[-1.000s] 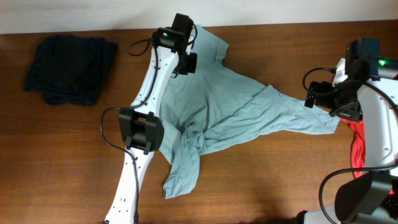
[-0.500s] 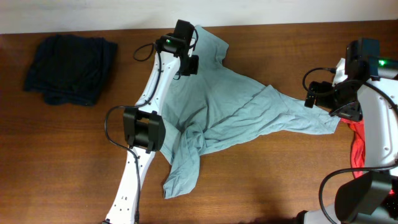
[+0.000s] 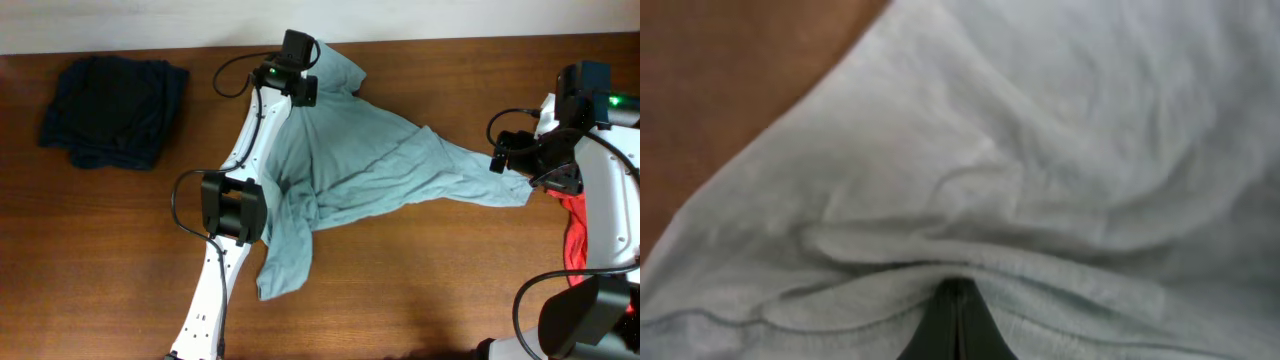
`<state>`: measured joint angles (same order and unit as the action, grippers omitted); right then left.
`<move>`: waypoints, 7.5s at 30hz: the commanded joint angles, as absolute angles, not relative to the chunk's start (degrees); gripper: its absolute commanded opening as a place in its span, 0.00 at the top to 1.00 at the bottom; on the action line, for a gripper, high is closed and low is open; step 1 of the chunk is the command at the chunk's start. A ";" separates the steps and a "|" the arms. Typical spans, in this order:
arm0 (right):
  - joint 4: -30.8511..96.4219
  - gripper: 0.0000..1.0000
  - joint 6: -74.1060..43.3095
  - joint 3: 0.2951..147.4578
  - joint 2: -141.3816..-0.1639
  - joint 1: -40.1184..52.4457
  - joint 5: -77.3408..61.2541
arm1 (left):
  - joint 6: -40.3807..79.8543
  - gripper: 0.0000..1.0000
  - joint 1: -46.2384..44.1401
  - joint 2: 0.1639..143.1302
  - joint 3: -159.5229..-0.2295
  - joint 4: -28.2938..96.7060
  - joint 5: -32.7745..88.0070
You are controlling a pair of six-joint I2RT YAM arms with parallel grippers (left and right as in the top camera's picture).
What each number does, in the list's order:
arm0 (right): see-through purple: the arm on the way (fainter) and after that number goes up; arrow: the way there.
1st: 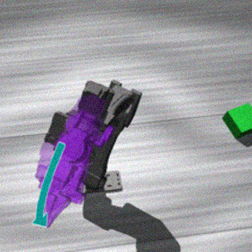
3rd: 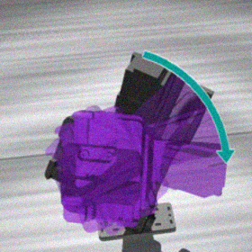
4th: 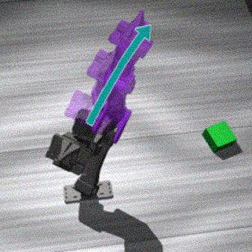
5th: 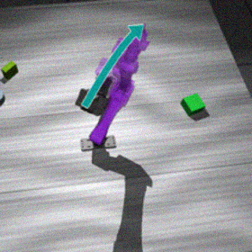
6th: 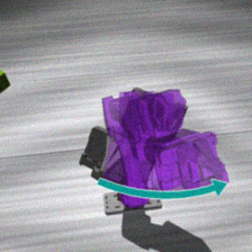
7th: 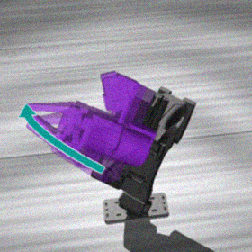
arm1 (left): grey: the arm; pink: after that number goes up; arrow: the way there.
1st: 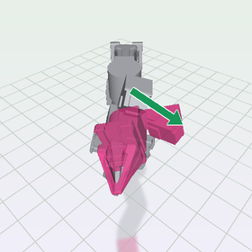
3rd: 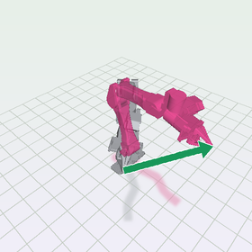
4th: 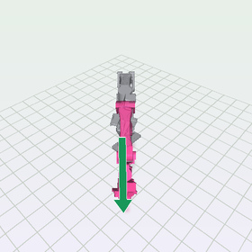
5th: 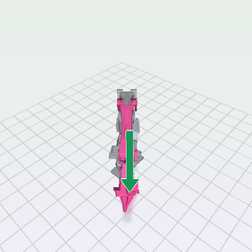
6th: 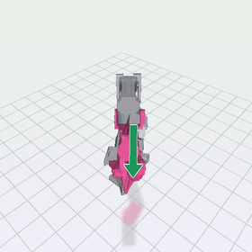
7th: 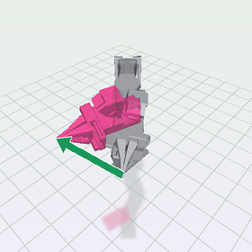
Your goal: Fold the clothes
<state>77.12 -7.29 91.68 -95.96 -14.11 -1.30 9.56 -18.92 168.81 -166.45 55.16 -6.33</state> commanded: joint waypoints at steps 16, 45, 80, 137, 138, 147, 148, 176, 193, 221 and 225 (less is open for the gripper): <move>77.10 0.01 -7.31 91.37 -96.38 -14.28 -0.80 | -0.34 0.96 -17.85 170.58 -175.72 55.05 -7.79; 65.80 0.01 -7.94 91.37 -96.38 -14.28 -1.43 | 12.16 0.01 -14.66 160.70 -179.76 79.81 -5.41; 28.29 0.26 6.68 91.39 -124.46 1.87 -4.21 | 12.16 0.01 -14.85 160.70 -179.76 79.83 -5.41; 75.05 0.96 0.97 100.79 -111.66 1.91 -9.50 | 12.16 0.01 -14.96 160.70 -179.72 79.81 -5.39; 76.97 0.96 0.97 100.79 -111.59 1.91 -9.47 | 12.16 0.01 -14.96 160.70 -179.72 79.81 -5.41; 88.47 0.96 0.71 100.79 -111.39 1.91 -9.43 | 12.16 0.01 -14.96 160.70 -179.72 79.81 -5.39; 89.60 0.96 0.51 100.79 -111.39 1.91 -9.45 | 12.19 0.01 -14.96 160.70 -179.72 79.81 -5.41; 96.01 0.96 -3.70 78.54 -93.82 1.91 -11.66 | 12.16 0.01 -14.96 160.70 -179.72 79.81 -5.41; 91.11 0.96 -6.37 64.99 -79.22 1.87 -15.86 | 12.16 0.01 -14.96 160.70 -179.72 79.81 -5.41; 80.97 0.16 -16.78 63.53 -81.78 -0.10 -5.98 | 12.16 0.01 -14.96 160.70 -179.72 79.81 -5.41; 80.84 0.25 -15.97 67.99 -82.46 -5.10 -3.77 | 12.16 0.01 -14.96 160.70 -179.72 79.81 -5.39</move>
